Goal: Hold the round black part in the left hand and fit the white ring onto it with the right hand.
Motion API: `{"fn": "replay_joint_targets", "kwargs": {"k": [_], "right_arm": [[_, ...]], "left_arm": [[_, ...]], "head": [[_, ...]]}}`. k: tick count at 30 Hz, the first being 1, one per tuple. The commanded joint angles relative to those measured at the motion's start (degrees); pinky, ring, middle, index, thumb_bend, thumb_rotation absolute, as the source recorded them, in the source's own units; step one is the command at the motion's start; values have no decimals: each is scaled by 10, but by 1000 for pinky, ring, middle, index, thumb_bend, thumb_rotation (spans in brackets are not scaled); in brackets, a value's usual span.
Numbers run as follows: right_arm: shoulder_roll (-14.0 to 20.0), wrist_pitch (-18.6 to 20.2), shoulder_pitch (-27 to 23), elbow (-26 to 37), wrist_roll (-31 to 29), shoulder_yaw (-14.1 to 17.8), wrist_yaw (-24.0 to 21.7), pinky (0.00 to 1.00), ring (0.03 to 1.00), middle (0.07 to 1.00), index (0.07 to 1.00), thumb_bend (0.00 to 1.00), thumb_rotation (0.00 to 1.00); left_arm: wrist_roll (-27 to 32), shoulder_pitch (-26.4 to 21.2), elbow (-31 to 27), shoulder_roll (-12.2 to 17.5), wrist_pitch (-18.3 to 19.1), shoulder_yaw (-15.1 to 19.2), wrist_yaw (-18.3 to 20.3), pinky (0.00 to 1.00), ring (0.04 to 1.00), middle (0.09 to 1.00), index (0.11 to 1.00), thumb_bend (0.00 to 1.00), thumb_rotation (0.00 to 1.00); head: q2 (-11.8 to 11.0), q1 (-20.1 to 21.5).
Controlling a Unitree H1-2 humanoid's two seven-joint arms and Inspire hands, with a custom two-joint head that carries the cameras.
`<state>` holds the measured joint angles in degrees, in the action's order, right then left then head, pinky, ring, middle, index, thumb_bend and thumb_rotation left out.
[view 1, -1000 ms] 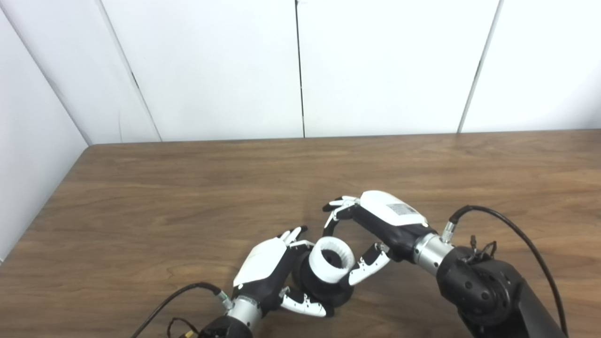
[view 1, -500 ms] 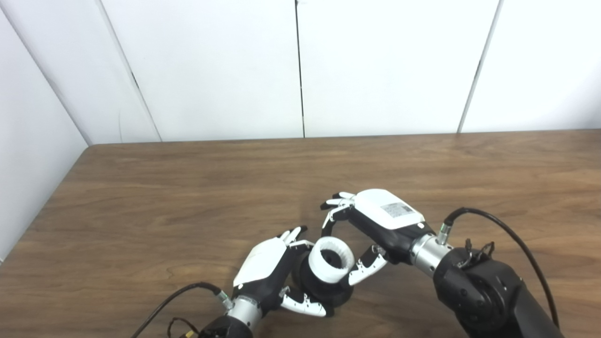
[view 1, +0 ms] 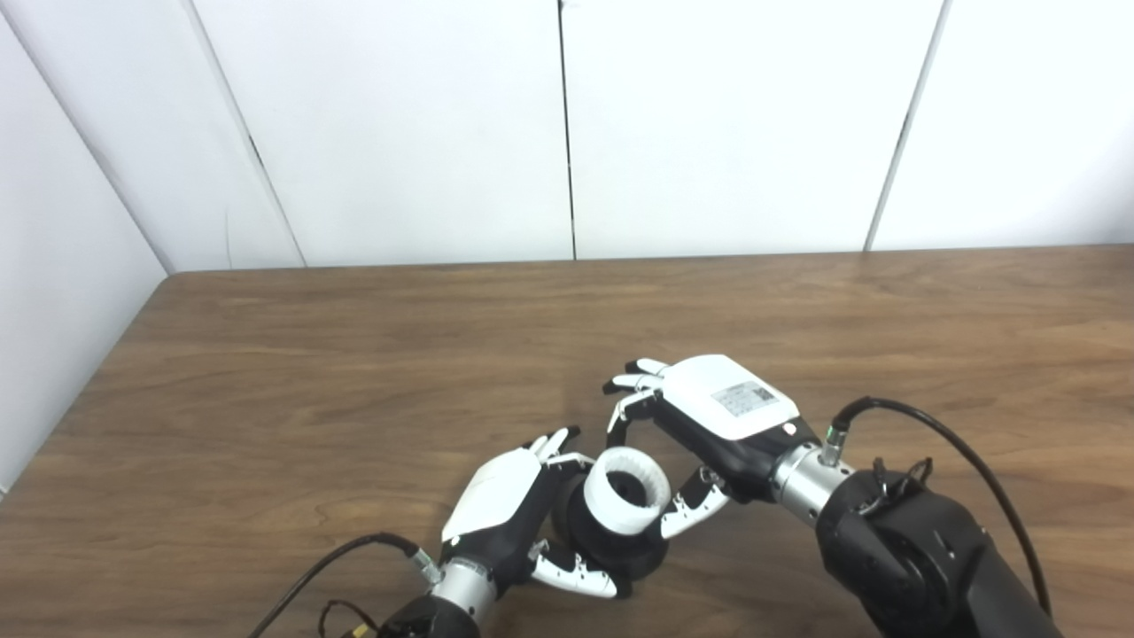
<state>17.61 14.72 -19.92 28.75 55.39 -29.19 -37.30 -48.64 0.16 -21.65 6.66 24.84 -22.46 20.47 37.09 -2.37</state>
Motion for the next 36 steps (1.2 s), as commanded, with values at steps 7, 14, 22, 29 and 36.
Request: {"fn": "replay_joint_targets", "kwargs": {"k": [7, 14, 22, 29, 36], "right_arm": [[3, -34, -5, 18, 10, -5, -35, 799, 947, 882, 493, 523, 152], [-1, -32, -6, 22, 0, 8, -39, 793, 948, 880, 493, 523, 152], [-5, -32, -12, 29, -5, 21, -48, 783, 944, 873, 493, 524, 151], [-10, -34, -15, 35, -3, 22, -60, 793, 945, 872, 493, 524, 151], [-12, -46, -17, 45, 7, 16, -73, 773, 945, 877, 494, 523, 154]], "left_arm": [[-5, 2, 18, -6, 14, -7, 10, 1000, 1000, 1000, 710, 876, 167], [-7, 1, 25, -7, 13, -9, 7, 1000, 1000, 1000, 711, 881, 175], [-3, 0, 31, -7, 7, -10, 1, 1000, 1000, 1000, 710, 876, 174], [-3, -1, 31, -8, 9, -9, 1, 1000, 1000, 1000, 713, 871, 177], [-9, -3, 38, -9, 11, -9, -1, 988, 1000, 1000, 717, 875, 185]], "head": [[-1, 0], [-2, -1], [-2, -1], [-2, -1], [-4, -2]]}}
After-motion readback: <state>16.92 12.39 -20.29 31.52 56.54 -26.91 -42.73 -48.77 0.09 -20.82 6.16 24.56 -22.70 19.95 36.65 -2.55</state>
